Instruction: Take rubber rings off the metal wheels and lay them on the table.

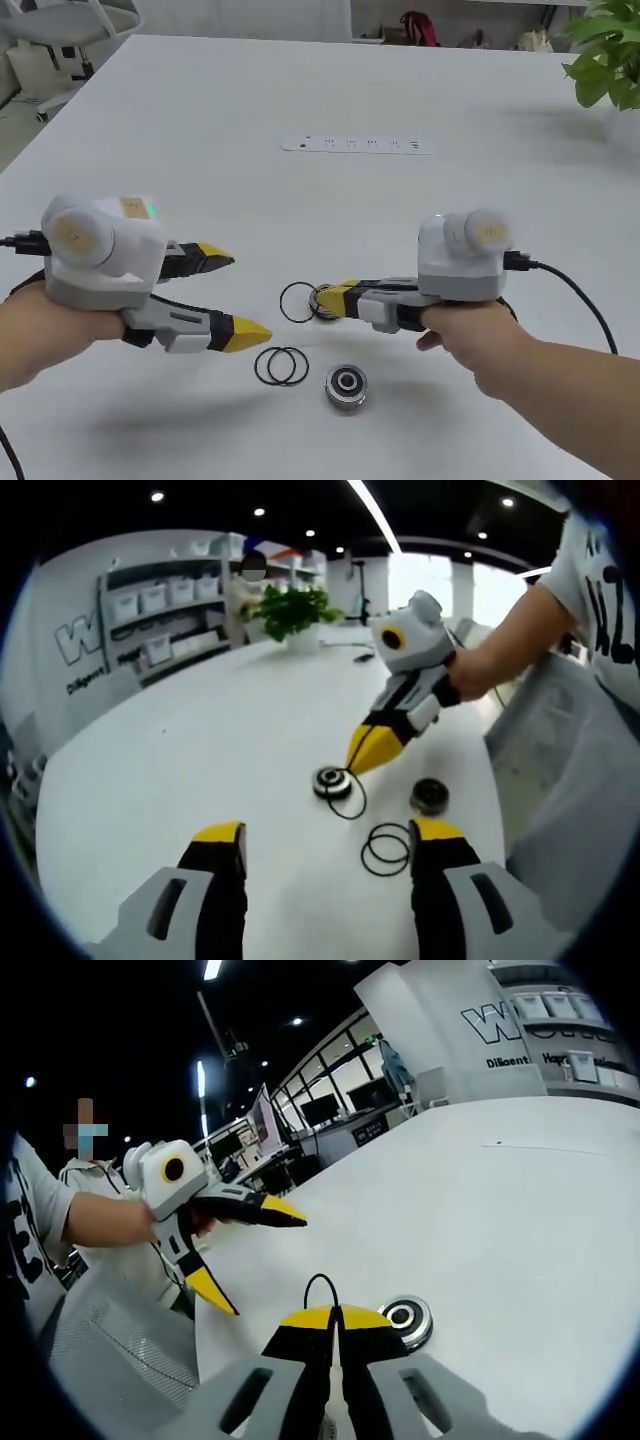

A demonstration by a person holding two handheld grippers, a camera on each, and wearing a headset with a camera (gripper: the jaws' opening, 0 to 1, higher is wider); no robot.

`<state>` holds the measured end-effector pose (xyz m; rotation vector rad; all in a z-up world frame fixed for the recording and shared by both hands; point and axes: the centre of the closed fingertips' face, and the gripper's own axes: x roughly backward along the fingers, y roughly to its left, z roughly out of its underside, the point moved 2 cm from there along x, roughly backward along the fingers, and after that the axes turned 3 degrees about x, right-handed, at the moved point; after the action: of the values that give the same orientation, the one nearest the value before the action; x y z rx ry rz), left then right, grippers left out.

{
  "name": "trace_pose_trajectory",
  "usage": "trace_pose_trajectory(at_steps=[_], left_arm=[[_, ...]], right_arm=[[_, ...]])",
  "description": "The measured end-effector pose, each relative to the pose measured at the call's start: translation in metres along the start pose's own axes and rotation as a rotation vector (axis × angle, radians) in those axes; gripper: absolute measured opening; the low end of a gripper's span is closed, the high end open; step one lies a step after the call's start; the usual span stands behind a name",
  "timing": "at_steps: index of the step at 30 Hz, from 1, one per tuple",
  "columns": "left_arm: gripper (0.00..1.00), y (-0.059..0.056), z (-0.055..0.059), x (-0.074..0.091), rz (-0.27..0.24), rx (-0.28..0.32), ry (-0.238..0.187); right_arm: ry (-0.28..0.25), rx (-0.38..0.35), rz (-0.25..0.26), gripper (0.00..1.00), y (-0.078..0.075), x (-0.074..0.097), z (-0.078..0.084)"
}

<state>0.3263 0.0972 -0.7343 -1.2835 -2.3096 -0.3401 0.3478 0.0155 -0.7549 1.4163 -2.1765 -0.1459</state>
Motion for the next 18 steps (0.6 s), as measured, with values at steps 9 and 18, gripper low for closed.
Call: trace_pose_trajectory(at_steps=[9,18], left_arm=[[0.70,0.000,0.002,0.006,0.002,0.000,-0.008],[0.70,0.002,0.006,0.011,-0.008,-0.001,-0.002]], right_arm=[[0.033,0.009,-0.043,0.00,0.011,-0.005,0.005],[0.073,-0.001,-0.062,0.00,0.018,-0.007,0.015]])
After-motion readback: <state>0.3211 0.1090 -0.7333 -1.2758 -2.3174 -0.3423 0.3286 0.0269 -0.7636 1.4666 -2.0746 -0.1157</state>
